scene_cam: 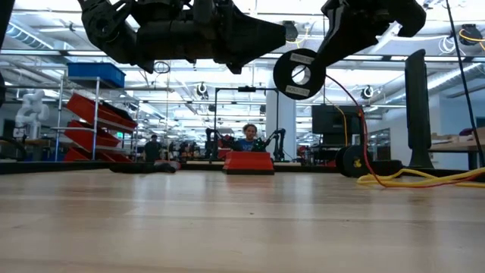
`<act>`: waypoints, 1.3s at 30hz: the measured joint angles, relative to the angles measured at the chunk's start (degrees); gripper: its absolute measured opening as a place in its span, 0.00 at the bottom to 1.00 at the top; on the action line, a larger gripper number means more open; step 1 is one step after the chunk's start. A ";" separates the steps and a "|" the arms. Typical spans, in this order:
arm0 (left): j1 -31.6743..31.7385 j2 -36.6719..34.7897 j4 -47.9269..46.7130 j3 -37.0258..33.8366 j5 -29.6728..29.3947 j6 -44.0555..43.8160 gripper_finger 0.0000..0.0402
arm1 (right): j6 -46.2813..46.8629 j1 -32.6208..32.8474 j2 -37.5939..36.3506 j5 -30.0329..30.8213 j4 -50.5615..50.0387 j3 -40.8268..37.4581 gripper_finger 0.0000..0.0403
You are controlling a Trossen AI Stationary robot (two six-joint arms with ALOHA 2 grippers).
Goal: Coil cords
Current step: Uncoil the red wire from the spool
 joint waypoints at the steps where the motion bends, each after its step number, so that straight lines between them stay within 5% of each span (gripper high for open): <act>1: 0.00 0.00 -0.04 0.00 -0.60 0.25 0.34 | 0.17 0.18 0.00 0.02 -0.06 0.00 0.00; 30: 0.91 0.00 -6.21 0.02 -3.45 0.07 0.33 | -1.31 0.39 0.00 0.61 2.27 0.00 0.00; 39: 0.90 0.00 -6.38 0.02 -3.42 0.59 0.21 | -1.01 0.39 0.00 0.52 1.58 0.00 0.00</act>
